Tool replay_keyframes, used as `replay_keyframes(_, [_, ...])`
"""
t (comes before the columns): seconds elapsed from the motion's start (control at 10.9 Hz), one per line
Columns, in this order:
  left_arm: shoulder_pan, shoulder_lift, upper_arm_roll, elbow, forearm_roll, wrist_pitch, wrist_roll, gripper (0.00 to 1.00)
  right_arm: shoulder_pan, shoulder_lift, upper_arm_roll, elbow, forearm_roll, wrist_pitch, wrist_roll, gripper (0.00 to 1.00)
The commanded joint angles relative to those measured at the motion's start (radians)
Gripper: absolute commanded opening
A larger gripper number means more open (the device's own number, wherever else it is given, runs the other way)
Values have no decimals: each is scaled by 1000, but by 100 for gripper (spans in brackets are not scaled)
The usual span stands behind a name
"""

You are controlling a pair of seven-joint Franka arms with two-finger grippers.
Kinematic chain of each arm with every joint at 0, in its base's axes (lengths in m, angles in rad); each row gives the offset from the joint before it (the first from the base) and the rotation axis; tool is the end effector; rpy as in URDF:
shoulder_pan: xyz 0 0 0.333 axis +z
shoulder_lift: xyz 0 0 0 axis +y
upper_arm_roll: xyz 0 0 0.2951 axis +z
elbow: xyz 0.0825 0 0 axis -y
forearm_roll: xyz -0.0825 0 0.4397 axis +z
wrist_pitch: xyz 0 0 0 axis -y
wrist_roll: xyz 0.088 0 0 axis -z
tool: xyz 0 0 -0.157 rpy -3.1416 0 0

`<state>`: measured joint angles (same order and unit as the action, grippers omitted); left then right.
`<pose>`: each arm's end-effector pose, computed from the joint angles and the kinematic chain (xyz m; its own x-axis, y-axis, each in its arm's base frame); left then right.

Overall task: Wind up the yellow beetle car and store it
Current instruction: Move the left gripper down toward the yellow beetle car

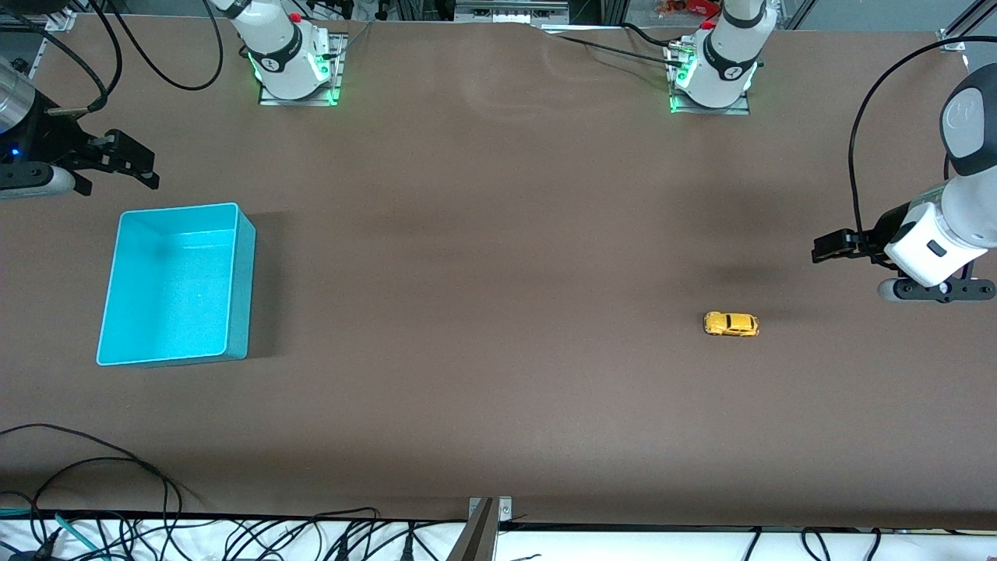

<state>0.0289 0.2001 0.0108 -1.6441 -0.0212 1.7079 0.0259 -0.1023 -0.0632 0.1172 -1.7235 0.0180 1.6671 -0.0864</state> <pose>0.6506 0.0225 0.3991 0.9907 0.0164 -0.1354 0.0195 -0.9996 0.0218 0.5980 0.0128 0.5189 0.9950 0.0992 0.0073 0.0993 -0.9950 -0.0099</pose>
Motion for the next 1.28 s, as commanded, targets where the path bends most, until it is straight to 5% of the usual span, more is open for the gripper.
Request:
replay_keyframes(0.0, [5, -18, 2, -14, -29, 1, 28, 100, -5, 14, -1, 34, -39, -18, 31, 100])
replay_keyframes(0.83, [5, 42, 5, -37, -29, 70, -143, 100, -8, 13, -21, 42, -32, -21, 37, 100])
replay_keyframes(1.19, [-9, 47, 5, -267, -29, 428, -626, 100, -7, 14, -24, 42, -32, -21, 37, 100])
